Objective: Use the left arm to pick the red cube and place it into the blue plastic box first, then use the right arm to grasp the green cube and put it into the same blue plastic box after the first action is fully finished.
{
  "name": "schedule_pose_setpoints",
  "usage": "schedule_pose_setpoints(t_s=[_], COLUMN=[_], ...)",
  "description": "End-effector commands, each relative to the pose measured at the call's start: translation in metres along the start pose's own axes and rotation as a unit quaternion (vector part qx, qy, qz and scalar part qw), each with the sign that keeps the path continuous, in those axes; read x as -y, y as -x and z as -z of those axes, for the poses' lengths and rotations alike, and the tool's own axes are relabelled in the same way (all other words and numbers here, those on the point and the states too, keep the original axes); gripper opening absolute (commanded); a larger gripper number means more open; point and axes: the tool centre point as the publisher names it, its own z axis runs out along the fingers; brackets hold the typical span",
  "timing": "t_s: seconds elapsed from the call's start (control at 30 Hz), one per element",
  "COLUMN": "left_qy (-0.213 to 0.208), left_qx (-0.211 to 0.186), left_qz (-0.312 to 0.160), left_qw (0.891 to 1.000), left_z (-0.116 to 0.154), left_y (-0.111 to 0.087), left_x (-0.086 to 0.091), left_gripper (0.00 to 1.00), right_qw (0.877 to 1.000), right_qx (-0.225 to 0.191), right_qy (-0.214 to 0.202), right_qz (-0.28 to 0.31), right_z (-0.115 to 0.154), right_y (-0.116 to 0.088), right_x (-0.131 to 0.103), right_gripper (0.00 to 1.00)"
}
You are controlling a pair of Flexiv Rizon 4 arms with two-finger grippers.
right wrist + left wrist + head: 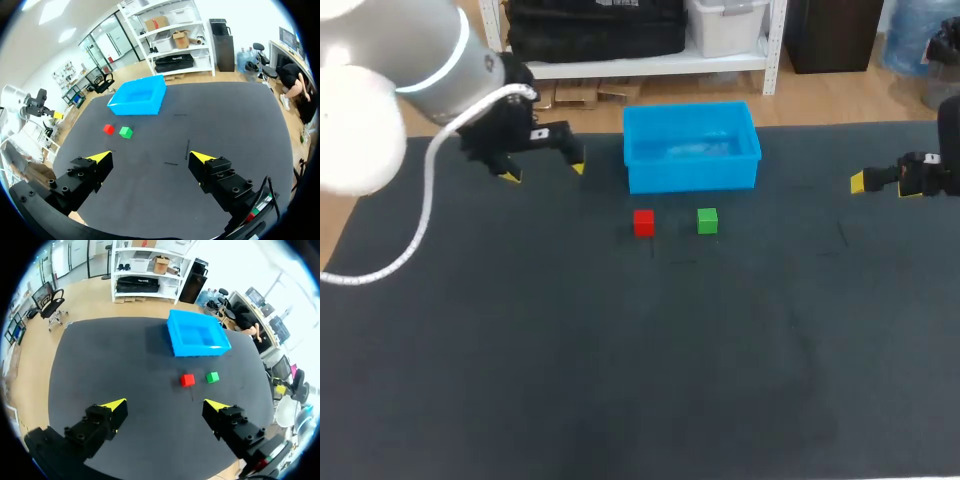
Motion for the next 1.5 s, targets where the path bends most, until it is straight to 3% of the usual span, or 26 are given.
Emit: schedule_pose_setpoints(t_s=[0.03,0.4,1.5], left_qy=[0.047,0.086,0.104], left_qx=[-0.003,-0.038,-0.111], left_qz=[0.001,0.007,0.016], left_qw=[0.999,0.996,0.988], left_z=[-0.009,-0.028,-0.048], left_y=[0.007,0.007,0.021], left_x=[0.011,0.024,0.038], left_gripper=[1.00,1.00,1.00], right_qw=[1.000,1.000,1.000], right_qx=[0.000,0.000,0.000], right_qy=[0.000,0.000,0.000], right_qz=[0.000,0.000,0.000], right_z=[0.000,0.000,0.000], right_y=[0.000,0.000,0.000], right_x=[0.000,0.000,0.000], right_gripper=[1.00,1.00,1.00])
